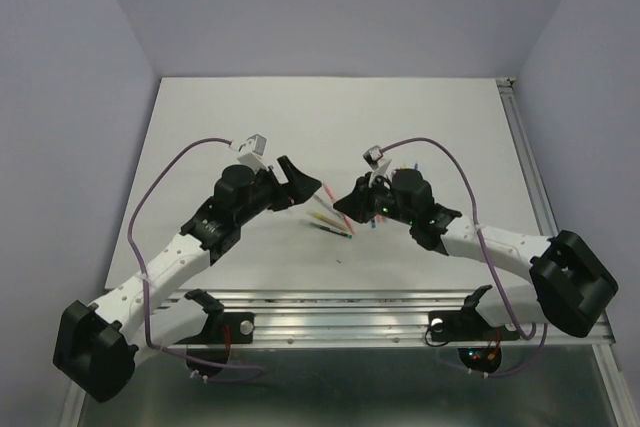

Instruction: Open the pen caps

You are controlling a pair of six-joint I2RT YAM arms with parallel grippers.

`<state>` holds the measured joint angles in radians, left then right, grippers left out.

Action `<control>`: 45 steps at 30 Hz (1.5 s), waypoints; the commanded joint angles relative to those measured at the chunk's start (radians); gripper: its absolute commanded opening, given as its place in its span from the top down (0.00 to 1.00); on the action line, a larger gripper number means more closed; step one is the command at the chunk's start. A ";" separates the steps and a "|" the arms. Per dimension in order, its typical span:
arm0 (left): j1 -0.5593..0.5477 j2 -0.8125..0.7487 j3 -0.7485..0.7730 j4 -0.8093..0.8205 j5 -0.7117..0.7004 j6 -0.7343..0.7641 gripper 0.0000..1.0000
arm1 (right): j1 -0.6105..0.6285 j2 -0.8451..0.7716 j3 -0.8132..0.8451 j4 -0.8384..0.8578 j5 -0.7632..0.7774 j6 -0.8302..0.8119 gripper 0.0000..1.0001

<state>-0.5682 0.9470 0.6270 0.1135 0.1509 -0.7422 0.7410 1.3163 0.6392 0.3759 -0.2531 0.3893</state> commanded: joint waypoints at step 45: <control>0.119 0.110 0.171 0.230 -0.195 -0.026 1.00 | 0.255 0.008 -0.283 0.390 -0.236 0.310 0.99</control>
<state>-0.4744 1.0603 0.7174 0.2314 0.0410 -0.8005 0.9581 1.3605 0.3988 0.7563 -0.4194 0.6731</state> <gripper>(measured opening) 0.136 0.144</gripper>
